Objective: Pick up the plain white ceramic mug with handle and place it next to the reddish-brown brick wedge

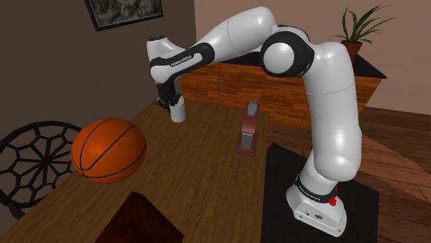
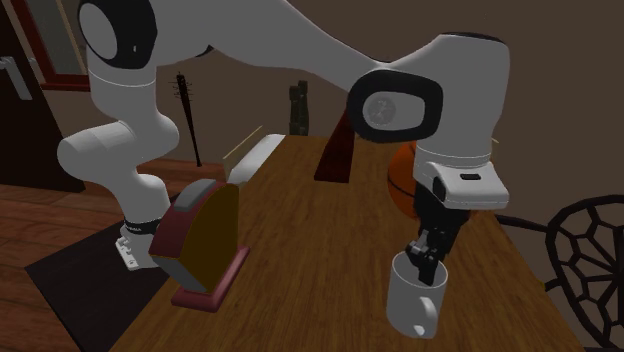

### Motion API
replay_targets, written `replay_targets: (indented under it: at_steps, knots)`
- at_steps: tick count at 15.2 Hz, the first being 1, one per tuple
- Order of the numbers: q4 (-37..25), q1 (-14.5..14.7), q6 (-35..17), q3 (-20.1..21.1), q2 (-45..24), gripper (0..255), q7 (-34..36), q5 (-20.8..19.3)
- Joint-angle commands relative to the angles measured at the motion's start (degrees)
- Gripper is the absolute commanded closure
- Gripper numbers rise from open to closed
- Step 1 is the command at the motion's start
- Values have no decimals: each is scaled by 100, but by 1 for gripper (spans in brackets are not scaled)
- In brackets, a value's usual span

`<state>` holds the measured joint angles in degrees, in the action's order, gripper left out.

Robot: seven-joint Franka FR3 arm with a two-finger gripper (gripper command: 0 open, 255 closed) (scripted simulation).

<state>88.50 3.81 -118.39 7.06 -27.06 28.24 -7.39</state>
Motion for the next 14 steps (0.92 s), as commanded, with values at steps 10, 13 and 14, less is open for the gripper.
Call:
replay_targets:
  at_steps: [10, 13, 14]
  knots:
    - [-558, 4, 746, 23, 191, 255, -71, 53]
    - [-746, 9, 962, 27, 219, 255, -88, 64]
    - [-813, 11, 1036, 29, 225, 255, -94, 67]
